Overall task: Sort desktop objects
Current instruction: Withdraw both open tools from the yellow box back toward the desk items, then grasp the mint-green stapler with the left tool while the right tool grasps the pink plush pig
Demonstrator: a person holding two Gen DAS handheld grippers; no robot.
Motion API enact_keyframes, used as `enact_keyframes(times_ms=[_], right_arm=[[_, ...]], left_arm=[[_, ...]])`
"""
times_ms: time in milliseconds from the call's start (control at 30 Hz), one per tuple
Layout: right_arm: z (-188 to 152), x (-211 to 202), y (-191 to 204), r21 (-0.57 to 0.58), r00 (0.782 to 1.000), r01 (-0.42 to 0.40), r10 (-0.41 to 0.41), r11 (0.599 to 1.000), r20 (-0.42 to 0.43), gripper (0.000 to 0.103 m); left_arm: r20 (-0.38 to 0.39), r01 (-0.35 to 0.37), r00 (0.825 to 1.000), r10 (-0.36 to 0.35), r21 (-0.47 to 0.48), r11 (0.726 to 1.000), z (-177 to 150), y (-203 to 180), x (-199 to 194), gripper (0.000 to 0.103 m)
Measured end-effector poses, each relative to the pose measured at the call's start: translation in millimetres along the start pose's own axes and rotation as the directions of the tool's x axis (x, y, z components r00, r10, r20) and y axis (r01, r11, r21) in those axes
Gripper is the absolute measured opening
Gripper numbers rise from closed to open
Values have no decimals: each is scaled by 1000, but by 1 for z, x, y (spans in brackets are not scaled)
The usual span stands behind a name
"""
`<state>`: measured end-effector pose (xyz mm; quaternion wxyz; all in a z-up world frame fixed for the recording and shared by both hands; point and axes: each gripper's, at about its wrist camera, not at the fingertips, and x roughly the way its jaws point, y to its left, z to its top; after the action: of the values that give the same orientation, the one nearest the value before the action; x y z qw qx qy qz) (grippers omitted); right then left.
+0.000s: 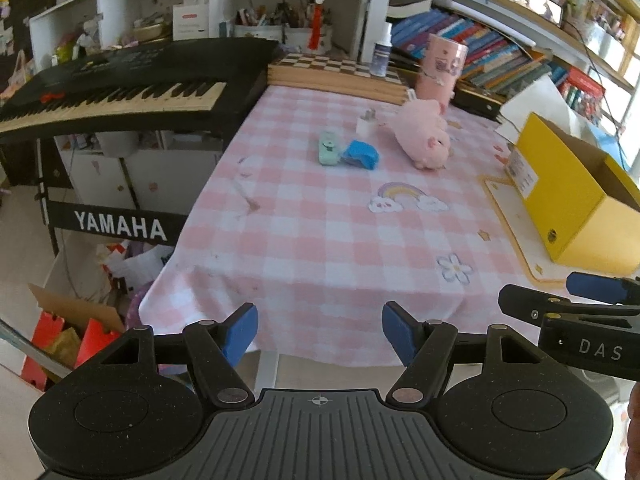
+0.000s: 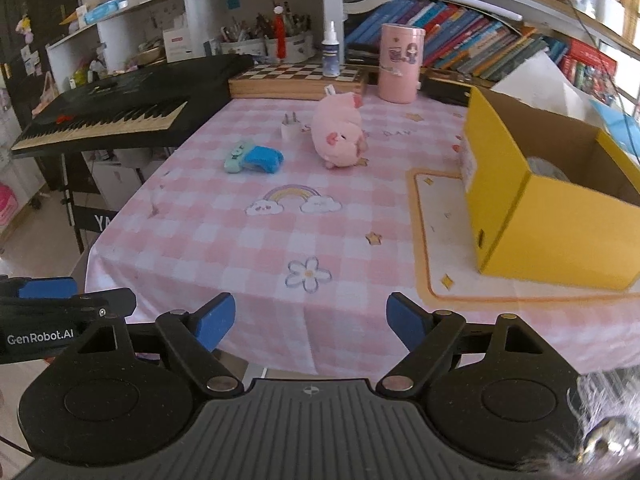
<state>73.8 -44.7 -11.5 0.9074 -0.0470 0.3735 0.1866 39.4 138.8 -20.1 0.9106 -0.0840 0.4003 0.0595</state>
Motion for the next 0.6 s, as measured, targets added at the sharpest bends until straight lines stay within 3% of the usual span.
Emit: enact_keyframes(times_ms=[600], right_arm=[[94, 90, -33, -8, 998, -56, 56, 998, 20, 81]], left_arm=[[45, -76, 996, 78, -28, 997, 87, -13, 75, 66]])
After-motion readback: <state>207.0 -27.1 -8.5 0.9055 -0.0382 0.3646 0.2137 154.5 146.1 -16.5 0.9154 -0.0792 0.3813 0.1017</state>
